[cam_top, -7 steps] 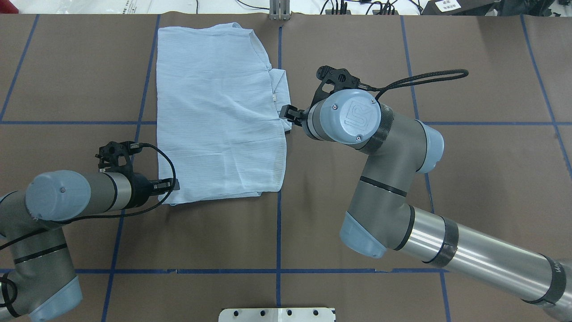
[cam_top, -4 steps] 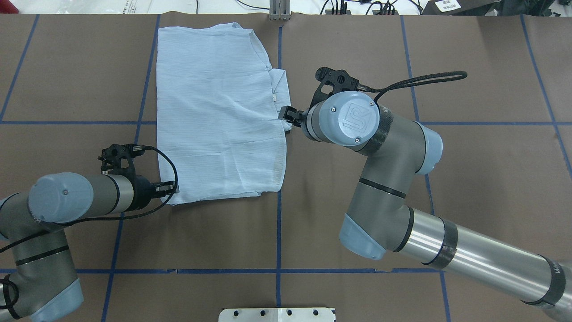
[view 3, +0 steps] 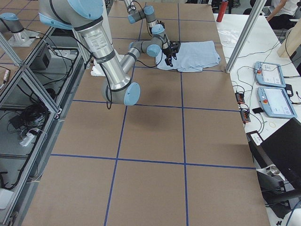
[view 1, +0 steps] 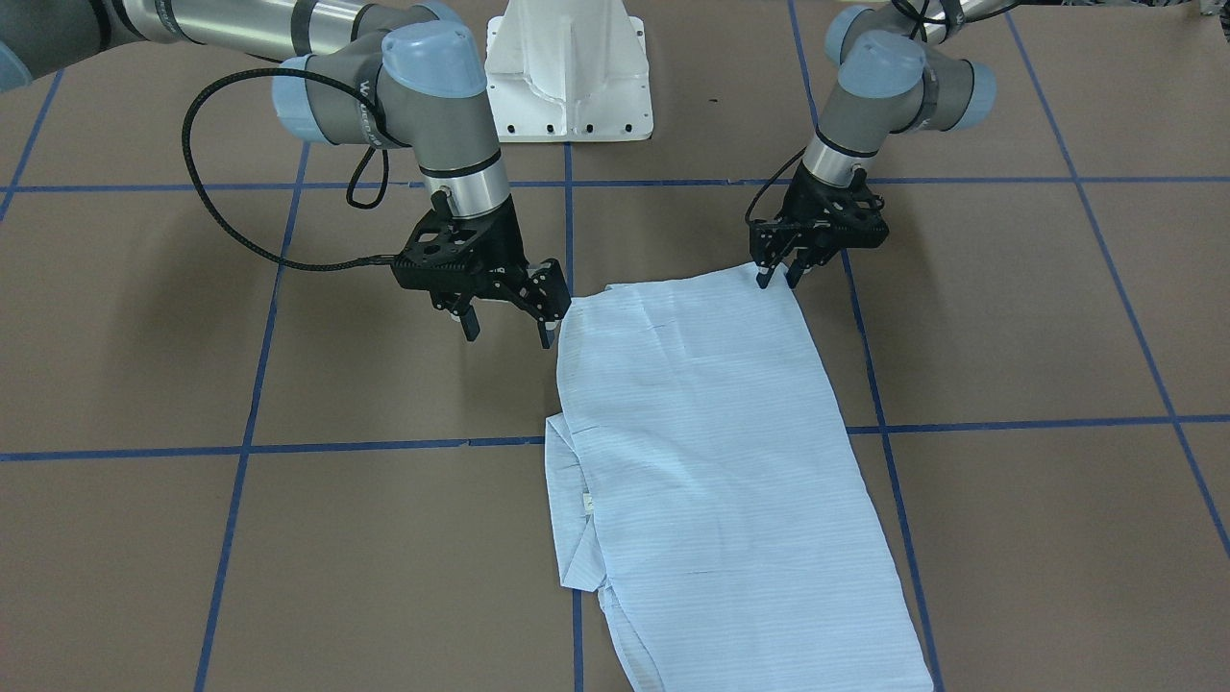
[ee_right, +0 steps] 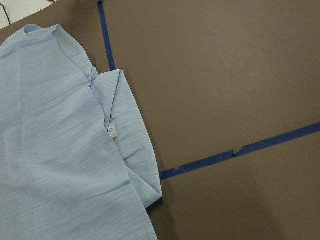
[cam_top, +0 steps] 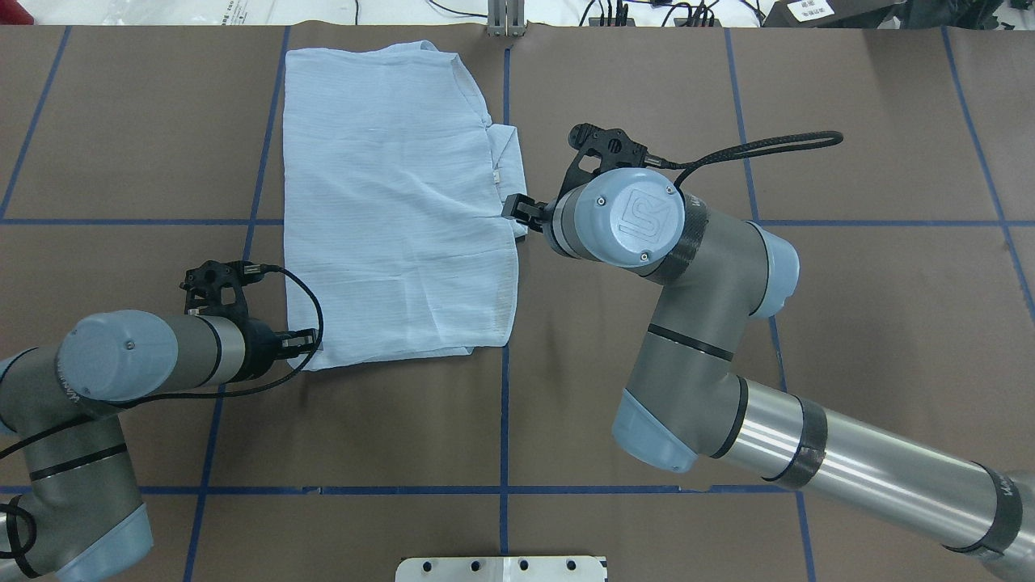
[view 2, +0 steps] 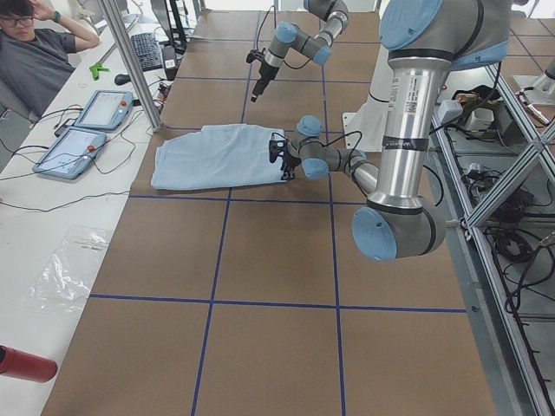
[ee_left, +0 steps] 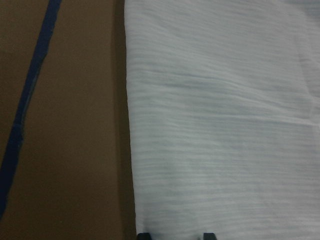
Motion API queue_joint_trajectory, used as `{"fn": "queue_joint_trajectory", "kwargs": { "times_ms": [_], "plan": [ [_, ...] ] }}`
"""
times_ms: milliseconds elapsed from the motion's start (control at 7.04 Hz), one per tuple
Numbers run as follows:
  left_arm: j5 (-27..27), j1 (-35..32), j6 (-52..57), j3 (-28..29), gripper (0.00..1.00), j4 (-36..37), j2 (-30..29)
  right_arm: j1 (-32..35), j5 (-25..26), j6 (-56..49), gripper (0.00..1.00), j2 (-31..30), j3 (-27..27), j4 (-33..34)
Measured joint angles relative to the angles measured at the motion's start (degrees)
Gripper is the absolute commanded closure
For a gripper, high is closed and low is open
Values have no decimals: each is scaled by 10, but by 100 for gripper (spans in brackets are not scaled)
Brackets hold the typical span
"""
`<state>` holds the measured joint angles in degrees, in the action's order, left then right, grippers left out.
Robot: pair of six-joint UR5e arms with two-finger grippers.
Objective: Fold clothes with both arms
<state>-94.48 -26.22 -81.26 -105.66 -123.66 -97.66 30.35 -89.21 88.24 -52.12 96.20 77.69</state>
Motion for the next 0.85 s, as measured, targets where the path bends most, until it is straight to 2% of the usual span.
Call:
{"fn": "queue_joint_trajectory", "kwargs": {
  "times_ms": [284,426,569,711,853],
  "plan": [
    [0,1,2,-1,49,14,-1,-1,0,0,0,0,0,0],
    [0,2,2,-1,52,16,-1,-1,1,0,0,0,0,0],
    [0,2,2,-1,73,17,-1,-2,1,0,0,0,0,0],
    [0,4,2,-1,100,18,-1,-4,2,0,0,0,0,0],
    [1,7,2,-1,100,18,-1,-8,5,4,2,0,0,0]
  ]
}}
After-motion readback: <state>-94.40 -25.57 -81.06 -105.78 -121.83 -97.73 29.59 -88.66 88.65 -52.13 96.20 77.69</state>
